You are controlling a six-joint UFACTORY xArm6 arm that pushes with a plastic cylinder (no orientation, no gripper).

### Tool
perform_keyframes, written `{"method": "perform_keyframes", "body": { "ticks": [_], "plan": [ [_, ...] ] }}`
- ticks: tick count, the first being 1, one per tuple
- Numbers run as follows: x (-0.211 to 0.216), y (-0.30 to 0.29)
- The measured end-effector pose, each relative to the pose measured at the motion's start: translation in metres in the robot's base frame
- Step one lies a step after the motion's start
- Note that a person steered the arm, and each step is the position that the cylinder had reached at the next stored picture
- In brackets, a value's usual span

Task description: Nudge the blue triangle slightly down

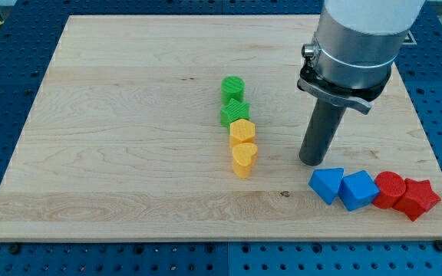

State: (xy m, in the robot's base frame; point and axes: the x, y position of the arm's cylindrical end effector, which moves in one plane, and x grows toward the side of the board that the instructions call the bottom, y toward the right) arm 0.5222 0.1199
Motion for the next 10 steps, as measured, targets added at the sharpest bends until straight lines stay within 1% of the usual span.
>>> {"method": "perform_keyframes", "body": {
  "ticks": [1, 9, 10],
  "plan": [
    [0.010, 0.000],
    [0.015, 0.001],
    [0.021, 0.001]
  ]
}}
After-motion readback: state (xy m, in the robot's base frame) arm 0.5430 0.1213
